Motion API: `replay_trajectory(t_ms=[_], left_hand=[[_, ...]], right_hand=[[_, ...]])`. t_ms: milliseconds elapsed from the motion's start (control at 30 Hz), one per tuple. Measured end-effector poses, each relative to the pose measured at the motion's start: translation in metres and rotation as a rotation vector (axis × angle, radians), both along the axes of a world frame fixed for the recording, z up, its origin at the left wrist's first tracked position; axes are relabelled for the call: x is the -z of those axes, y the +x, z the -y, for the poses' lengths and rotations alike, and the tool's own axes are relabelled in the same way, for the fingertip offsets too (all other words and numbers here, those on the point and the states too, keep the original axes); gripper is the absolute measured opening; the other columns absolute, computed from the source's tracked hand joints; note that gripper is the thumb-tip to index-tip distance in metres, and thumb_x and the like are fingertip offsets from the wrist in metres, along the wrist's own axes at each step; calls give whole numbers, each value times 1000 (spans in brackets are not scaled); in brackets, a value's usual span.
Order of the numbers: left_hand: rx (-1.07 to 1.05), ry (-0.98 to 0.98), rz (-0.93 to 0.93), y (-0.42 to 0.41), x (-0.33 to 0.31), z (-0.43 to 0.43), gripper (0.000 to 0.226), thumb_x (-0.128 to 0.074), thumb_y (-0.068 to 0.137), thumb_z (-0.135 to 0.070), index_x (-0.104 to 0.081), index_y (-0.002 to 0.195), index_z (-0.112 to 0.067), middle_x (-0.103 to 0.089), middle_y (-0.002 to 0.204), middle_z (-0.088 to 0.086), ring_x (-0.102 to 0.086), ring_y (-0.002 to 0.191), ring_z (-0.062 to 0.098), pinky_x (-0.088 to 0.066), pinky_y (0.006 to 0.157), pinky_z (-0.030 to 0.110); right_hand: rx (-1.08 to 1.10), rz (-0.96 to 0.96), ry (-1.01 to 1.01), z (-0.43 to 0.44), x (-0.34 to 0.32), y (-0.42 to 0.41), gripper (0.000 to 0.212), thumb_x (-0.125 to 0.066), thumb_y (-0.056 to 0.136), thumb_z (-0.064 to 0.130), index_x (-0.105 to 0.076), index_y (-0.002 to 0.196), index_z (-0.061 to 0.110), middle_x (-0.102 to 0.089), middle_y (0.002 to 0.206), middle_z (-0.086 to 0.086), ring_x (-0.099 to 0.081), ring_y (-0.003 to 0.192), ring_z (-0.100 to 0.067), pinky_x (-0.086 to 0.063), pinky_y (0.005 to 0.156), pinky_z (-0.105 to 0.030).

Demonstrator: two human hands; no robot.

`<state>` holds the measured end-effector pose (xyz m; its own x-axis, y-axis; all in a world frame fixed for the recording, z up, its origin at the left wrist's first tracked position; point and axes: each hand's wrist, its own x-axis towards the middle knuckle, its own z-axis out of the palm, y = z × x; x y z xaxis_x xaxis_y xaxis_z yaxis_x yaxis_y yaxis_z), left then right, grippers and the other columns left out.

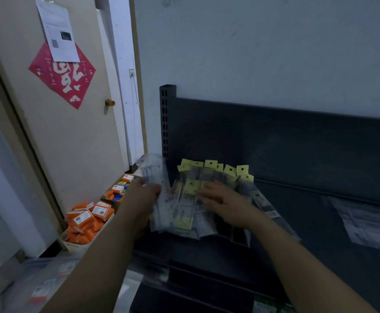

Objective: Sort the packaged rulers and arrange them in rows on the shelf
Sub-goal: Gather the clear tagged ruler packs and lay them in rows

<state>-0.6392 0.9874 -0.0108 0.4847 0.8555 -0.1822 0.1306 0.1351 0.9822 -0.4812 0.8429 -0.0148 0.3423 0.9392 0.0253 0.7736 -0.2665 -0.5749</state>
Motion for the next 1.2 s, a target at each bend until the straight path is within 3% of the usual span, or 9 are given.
replay_trajectory(t_ms=[133, 267, 333, 467, 533, 700, 967, 1067, 1200], left_hand=[[-33, 47, -118, -8, 4, -8, 18, -53, 87, 0, -58, 104, 0, -62, 86, 15, -61, 75, 29, -51, 58, 33], [19, -35, -137, -6, 23, -17, 37, -55, 81, -2, -55, 118, 3, -63, 100, 25, -64, 89, 41, -56, 74, 57], [24, -69, -116, -5, 24, -16, 41, -55, 82, -1, -54, 123, 2, -64, 99, 25, -66, 84, 39, -58, 69, 55], [-11, -75, -33, -7, 18, -7, 26, -49, 87, 7, -53, 113, 7, -62, 82, 20, -66, 49, 21, -51, 43, 29], [-9, -99, 5, -8, 18, -10, 24, -48, 89, 8, -53, 112, 7, -63, 85, 22, -67, 48, 20, -52, 46, 32], [10, -180, 51, -13, 20, -17, 39, -48, 88, 5, -48, 127, 1, -63, 108, 28, -69, 89, 38, -56, 76, 56], [31, -180, 37, -14, 22, -15, 41, -43, 88, 7, -46, 128, 6, -67, 98, 27, -70, 78, 32, -57, 58, 41], [66, -177, 19, -15, 26, -20, 43, -46, 87, 3, -45, 130, 5, -67, 104, 26, -70, 87, 35, -58, 73, 52], [63, -166, 23, -18, 26, -21, 44, -45, 87, 4, -45, 131, 2, -68, 102, 25, -70, 91, 36, -57, 74, 51]], right_hand=[[50, 57, -90, 6, 6, 10, 38, -43, 100, 28, -48, 138, 31, -35, 151, 5, -32, 138, -14, -25, 109, -25], [178, 108, -100, 22, 2, 24, 31, -48, 98, 24, -61, 126, 27, -59, 130, 5, -57, 106, -10, -42, 85, -18], [226, 115, -39, 21, 0, 22, 31, -48, 98, 24, -63, 124, 22, -63, 122, 2, -59, 92, -9, -44, 76, -17], [28, 77, 4, 8, 1, 2, 43, -41, 101, 28, -39, 143, 30, -22, 156, 8, -17, 144, -11, -14, 114, -26], [-27, 163, -79, 4, 4, -2, 44, -38, 102, 26, -35, 146, 28, -15, 159, 7, -9, 146, -10, -8, 116, -26], [128, 130, -125, 17, 7, 17, 41, -35, 103, 20, -42, 143, 19, -25, 156, 4, -22, 142, -12, -17, 109, -19], [-39, 177, -86, -7, 10, -5, 43, -34, 103, 26, -34, 146, 28, -15, 159, 6, -1, 147, -15, -2, 118, -34], [-23, 176, -116, -9, 13, -3, 41, -35, 102, 21, -40, 143, 22, -27, 156, 3, -17, 145, -18, -12, 117, -31], [165, 102, 28, 0, 8, 2, 32, -37, 101, 14, -63, 120, 9, -55, 133, -3, -47, 125, -23, -36, 98, -25]])
